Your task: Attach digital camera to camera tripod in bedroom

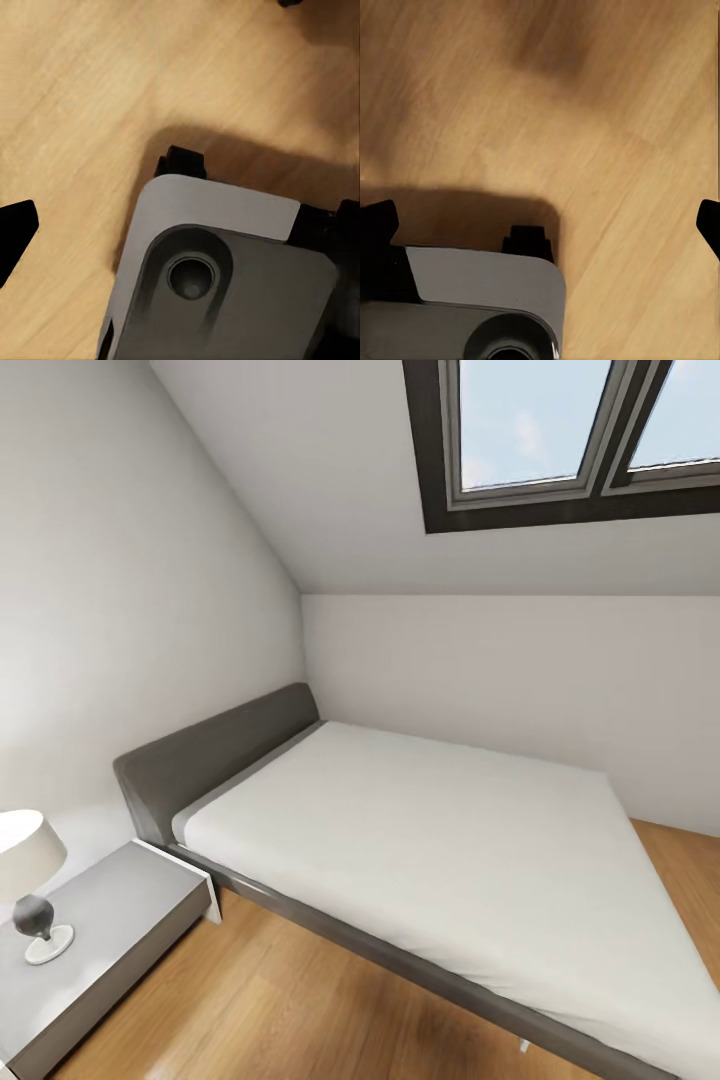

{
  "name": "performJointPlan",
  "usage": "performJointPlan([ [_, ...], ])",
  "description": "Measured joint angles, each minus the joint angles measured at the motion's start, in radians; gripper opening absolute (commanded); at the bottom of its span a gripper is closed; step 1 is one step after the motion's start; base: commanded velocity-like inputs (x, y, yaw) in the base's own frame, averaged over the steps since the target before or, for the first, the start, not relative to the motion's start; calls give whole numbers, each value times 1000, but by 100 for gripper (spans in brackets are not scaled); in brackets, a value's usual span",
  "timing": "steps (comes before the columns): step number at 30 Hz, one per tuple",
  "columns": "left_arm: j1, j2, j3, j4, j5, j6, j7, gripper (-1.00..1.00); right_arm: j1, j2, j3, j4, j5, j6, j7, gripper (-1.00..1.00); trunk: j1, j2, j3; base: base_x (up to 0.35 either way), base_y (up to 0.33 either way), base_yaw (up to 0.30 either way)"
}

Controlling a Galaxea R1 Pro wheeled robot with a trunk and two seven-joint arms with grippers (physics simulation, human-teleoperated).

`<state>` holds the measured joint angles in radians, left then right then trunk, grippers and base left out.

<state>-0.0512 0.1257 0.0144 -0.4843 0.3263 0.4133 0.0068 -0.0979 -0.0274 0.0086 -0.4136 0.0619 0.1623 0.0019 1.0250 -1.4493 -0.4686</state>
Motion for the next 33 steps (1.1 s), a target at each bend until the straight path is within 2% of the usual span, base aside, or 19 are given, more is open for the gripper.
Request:
performJointPlan([
  [4, -27, 23, 4, -190, 18, 165, 1, 100, -43, 4, -2, -181, -11, 240, 47, 100, 0, 0, 0, 0, 0, 0],
  [8, -68, 32, 7, -370, 29, 292, 2, 100, -68, 5, -4, -383, -34, 459, 151, 100, 0, 0, 0, 0, 0, 0],
  [13, -154, 30, 9, -536, 33, 444, 16, 100, -81, 2, -4, -639, -51, 639, 298, 100, 0, 0, 0, 0, 0, 0],
  [17, -221, 17, 10, -617, 36, 539, 31, 100, -95, -2, -5, -800, -55, 705, 380, 100, 0, 0, 0, 0, 0, 0],
  [21, -261, -9, 10, -687, 38, 581, 39, 100, -120, -4, -8, -928, -58, 739, 421, 100, 0, 0, 0, 0, 0, 0],
  [27, -281, -85, 5, -792, 26, 603, 62, 100, -139, 3, -14, -1075, -59, 791, 441, 100, 0, 0, 0, 0, 0, 0],
  [33, -287, -155, 1, -837, 16, 608, 138, 100, -143, 9, -27, -1134, -62, 820, 446, 100, 0, 0, 0, 0, 0, 0],
])
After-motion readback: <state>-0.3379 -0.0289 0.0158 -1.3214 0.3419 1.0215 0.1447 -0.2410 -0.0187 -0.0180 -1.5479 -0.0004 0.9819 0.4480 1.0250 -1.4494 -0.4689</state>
